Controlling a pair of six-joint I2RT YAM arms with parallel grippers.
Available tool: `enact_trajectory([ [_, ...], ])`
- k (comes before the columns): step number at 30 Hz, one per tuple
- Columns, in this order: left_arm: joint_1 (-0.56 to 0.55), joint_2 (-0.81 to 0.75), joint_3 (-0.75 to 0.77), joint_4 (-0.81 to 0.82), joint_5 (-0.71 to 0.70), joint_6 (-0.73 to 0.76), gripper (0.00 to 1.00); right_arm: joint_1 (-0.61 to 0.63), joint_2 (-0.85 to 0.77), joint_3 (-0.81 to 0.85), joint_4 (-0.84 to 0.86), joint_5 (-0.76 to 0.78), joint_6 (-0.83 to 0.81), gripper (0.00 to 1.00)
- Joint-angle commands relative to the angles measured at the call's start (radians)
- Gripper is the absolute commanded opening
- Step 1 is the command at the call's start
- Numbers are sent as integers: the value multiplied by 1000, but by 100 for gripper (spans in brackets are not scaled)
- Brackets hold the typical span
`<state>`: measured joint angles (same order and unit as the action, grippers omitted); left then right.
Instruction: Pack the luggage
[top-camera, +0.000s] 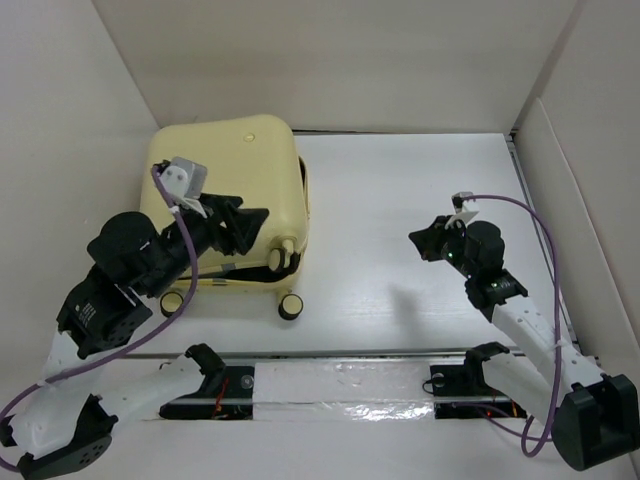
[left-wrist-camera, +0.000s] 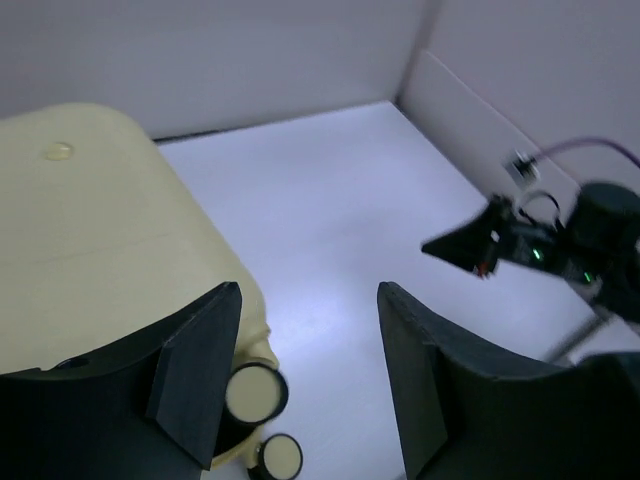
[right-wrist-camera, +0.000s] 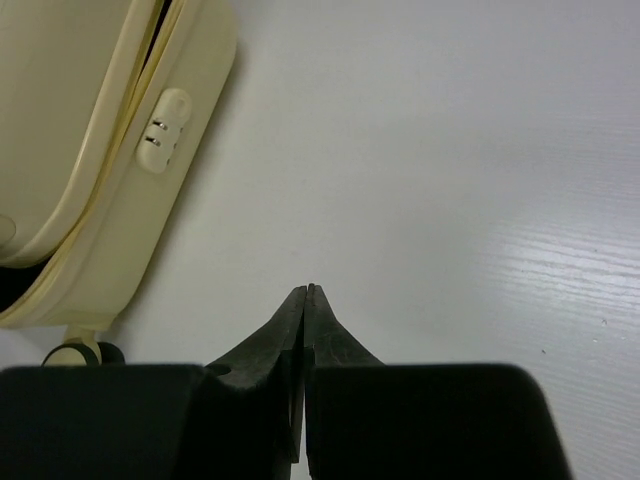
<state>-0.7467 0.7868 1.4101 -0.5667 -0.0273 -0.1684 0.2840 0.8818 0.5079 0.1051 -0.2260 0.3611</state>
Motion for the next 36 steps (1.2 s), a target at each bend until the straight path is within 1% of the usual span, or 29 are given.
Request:
enact_trajectory([
  [1,3,12,29,146,-380,-101,54,23,-1,43,41,43,-19,1],
  [2,3,32,38,145,-484,-130,54,35,-3,43,41,50,-21,0],
  [3,3,55,59,124,-684,-144,53,35,-6,43,41,53,-24,0],
  [5,13,139,73,114,-804,-155,51,59,-9,46,39,65,-30,0],
  [6,26,167,91,117,-859,-146,48,60,-12,46,41,70,-33,0],
  [7,46,237,110,104,-855,-146,47,70,-12,46,41,79,-36,0],
  [8,125,273,131,94,-838,-143,47,81,-14,46,42,82,-36,0],
  [9,195,308,176,68,-732,-140,44,81,-12,47,42,85,-37,0],
  [10,292,378,199,54,-627,-148,43,90,-10,49,42,92,-39,0],
  [11,400,408,211,42,-500,-151,42,99,-9,49,42,94,-40,0],
  [12,616,451,213,47,-292,-169,40,99,-6,52,41,96,-44,0],
  [14,790,469,179,79,-186,-195,40,109,-1,55,36,102,-47,0],
  [15,910,473,127,129,-131,-201,40,122,-1,58,36,103,-48,0],
  [16,946,476,107,145,-129,-210,40,122,-3,60,35,108,-47,0],
  [17,966,485,96,151,-147,-215,41,122,-7,60,34,111,-48,0],
  [18,977,509,78,157,-224,-215,41,132,-9,60,33,112,-47,0],
  [20,977,538,64,159,-301,-210,41,132,-12,60,33,108,-47,0],
  [21,986,551,29,178,-354,-207,41,132,-14,61,33,108,-47,0],
  [23,1052,578,-6,194,-358,-200,43,141,-20,63,31,105,-47,0],
  [24,1081,591,-23,186,-324,-206,43,141,-27,63,28,105,-47,0],
  [26,1147,618,-48,192,-312,-206,45,141,-35,61,27,105,-47,0],
  [27,1161,624,-68,192,-319,-207,45,141,-44,61,25,105,-47,0],
  [32,1202,686,-108,186,-341,-201,46,141,-55,60,24,99,-44,0],
  [35,1202,730,-140,188,-330,-192,46,141,-63,61,21,96,-44,0],
  [36,1193,741,-149,192,-307,-192,46,141,-66,61,22,96,-44,0],
])
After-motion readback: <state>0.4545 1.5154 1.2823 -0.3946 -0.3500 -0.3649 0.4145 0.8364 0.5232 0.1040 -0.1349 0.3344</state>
